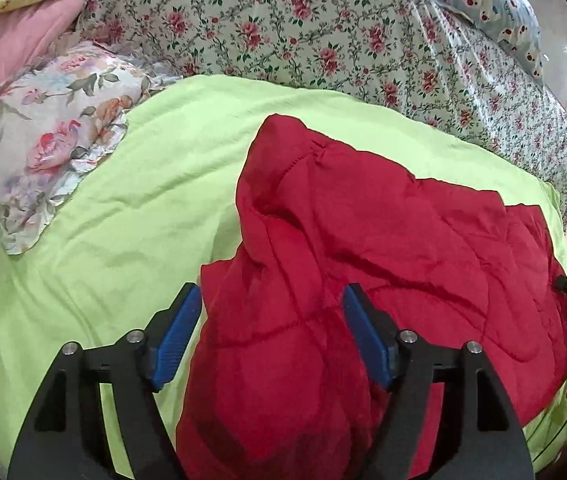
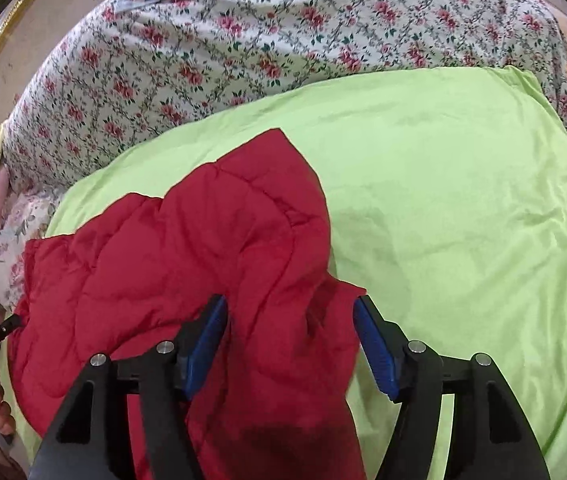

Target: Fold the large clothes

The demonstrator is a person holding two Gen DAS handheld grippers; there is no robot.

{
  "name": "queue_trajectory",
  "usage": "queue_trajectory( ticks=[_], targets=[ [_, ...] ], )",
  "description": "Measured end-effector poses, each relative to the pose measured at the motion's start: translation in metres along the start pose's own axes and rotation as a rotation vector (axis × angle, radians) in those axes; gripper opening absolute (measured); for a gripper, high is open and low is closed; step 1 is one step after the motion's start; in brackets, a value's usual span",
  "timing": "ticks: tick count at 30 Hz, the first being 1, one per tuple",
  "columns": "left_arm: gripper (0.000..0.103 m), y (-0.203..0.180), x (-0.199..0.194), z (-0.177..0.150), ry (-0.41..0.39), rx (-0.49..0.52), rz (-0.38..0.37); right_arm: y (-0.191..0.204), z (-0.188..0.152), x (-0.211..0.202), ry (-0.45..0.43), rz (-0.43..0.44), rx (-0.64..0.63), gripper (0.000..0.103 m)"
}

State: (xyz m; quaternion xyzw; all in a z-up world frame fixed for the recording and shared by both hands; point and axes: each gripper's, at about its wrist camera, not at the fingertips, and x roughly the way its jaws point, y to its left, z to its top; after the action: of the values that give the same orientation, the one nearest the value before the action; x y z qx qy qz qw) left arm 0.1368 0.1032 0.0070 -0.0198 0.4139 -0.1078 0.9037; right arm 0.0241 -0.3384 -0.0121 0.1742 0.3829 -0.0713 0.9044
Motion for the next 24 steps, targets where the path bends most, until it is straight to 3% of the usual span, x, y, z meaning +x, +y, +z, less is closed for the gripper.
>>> queue_trajectory(
  ticks=[12, 24],
  targets=[
    [0.078, -0.015, -0.033, -0.029, -0.026, 0.02, -0.033, 0.029, -0.025, -0.052, -0.04, 0.03, -0.08, 0.072],
    [0.082, -0.04, -0.062, -0.06, -0.036, 0.076, -0.05, 0.076, -0.065, -0.07, -0.02, 0.079, -0.196, 0.077]
  ],
)
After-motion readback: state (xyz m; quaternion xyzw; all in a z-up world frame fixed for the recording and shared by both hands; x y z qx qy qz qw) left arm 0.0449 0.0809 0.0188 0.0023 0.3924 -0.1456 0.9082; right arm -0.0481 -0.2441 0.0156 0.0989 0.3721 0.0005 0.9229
